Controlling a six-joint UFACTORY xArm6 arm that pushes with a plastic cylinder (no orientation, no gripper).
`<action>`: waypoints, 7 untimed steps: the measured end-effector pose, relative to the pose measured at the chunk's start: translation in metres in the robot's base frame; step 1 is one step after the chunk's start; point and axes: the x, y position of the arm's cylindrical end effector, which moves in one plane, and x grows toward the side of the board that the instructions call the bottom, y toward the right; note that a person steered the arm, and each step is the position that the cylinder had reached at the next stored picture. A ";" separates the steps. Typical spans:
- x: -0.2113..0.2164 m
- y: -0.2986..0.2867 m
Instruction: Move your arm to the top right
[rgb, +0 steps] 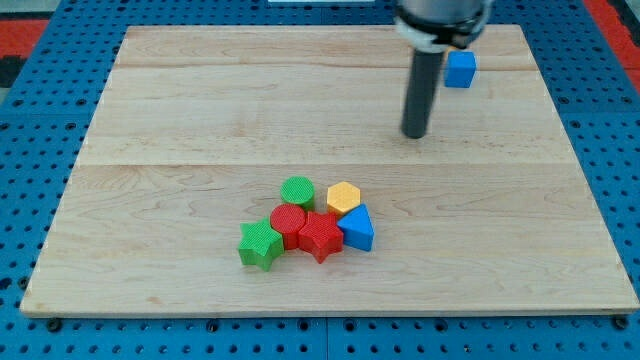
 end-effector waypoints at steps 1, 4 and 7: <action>-0.014 0.033; -0.039 0.100; -0.081 0.183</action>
